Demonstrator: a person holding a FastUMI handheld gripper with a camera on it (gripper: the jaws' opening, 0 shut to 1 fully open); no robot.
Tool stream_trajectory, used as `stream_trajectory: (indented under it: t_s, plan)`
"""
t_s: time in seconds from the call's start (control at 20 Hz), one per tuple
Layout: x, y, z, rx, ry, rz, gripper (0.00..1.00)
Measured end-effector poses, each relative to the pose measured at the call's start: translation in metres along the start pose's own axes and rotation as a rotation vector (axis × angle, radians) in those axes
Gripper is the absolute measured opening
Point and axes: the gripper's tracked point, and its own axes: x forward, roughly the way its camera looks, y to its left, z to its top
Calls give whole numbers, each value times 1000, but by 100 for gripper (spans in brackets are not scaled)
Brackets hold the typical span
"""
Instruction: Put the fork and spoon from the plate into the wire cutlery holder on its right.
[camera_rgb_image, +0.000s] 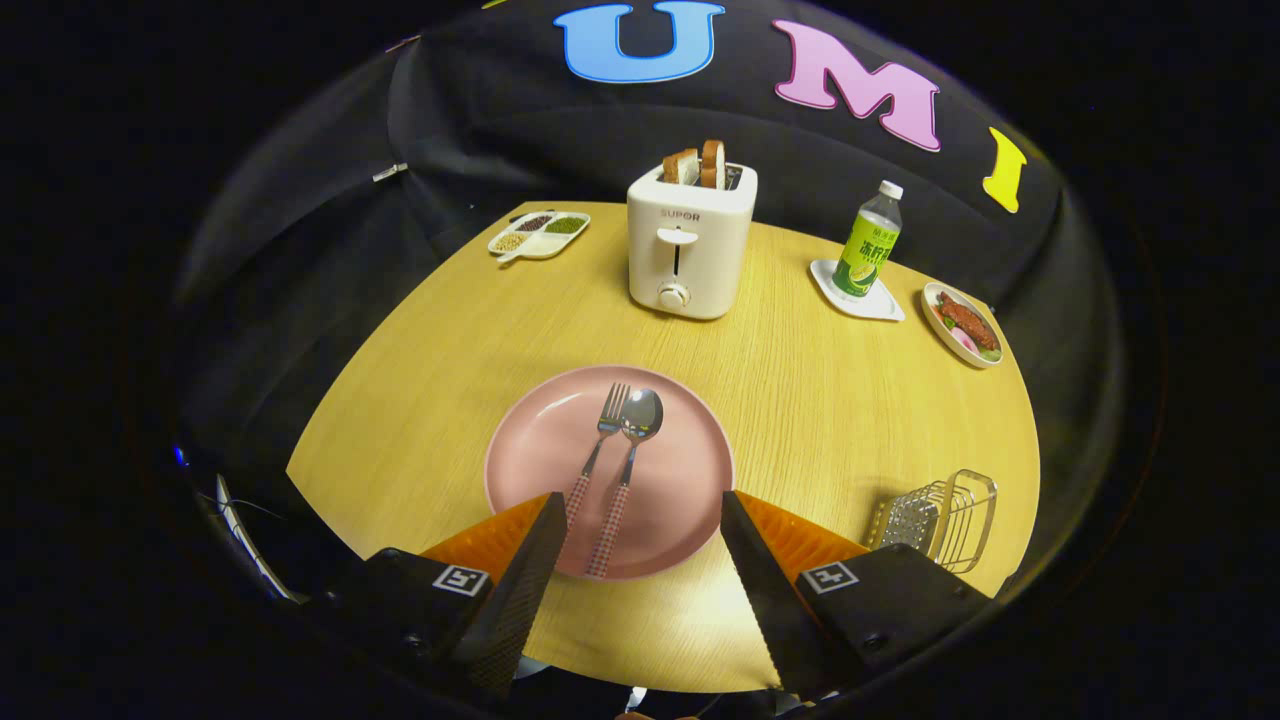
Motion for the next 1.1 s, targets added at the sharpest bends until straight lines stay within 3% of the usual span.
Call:
stream_trajectory:
  t_s: [0.2,0.3,0.55,0.7,0.75,0.95,1.1]
  plan:
    - [27,0,-13,-52,64,-5,97]
    - [41,2,-23,-72,113,-3,91]
    - [67,11,-42,-42,229,35,70]
    - [76,13,-48,-22,272,50,52]
    - [78,14,-50,-9,289,53,39]
    - [83,9,-49,33,311,84,15]
    - [77,2,-45,46,319,105,12]
